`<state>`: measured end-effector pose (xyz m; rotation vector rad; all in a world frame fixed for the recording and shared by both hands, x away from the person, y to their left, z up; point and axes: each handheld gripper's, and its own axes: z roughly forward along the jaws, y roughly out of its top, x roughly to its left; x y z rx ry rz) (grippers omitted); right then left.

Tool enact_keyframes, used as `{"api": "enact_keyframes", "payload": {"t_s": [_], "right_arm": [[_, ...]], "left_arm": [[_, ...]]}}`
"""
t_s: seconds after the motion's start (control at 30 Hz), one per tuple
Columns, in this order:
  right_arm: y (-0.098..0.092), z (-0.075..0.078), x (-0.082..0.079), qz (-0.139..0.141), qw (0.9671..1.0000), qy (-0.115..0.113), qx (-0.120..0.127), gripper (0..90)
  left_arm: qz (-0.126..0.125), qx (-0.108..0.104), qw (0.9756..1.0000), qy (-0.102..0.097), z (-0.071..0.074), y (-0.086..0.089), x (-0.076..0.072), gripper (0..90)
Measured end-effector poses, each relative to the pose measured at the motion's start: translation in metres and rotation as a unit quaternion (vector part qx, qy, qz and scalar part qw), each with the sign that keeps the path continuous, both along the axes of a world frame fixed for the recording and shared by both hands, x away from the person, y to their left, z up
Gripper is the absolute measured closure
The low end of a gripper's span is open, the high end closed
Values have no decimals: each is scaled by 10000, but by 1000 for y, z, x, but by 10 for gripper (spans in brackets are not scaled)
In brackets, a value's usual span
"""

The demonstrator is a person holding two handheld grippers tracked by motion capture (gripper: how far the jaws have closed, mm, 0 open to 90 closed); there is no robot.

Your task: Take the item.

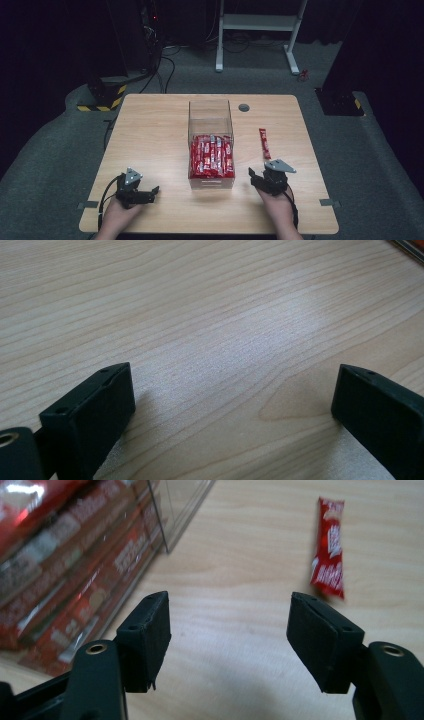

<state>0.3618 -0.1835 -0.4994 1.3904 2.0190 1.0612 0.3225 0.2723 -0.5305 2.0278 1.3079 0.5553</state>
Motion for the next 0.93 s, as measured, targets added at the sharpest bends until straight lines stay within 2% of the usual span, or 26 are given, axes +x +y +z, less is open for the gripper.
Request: {"api": "enact_keyframes", "payload": {"t_s": [0.1,0.23,0.33,0.4,0.5,0.67,0.93], "right_arm": [[3,-11,-5,-33,9998,202,-13,308],[9,-22,-12,38,9987,418,-287,260],[13,-22,-16,118,9979,363,-518,228],[17,-25,-15,122,9966,511,-637,185],[20,-26,-13,81,9967,559,-590,145],[27,-26,-15,-119,9967,590,-540,140],[28,-26,-12,-114,9965,577,-595,130]], "left_arm": [[-1,-1,10000,1,0,0,0,40],[1,-5,10000,1,0,0,0,40],[0,-7,10000,2,0,0,0,40],[14,-22,10000,-5,0,0,0,40],[13,-22,10000,-7,0,0,0,40],[12,-17,10000,-8,0,0,0,40],[51,-8,10000,-11,0,-1,0,41]]}}
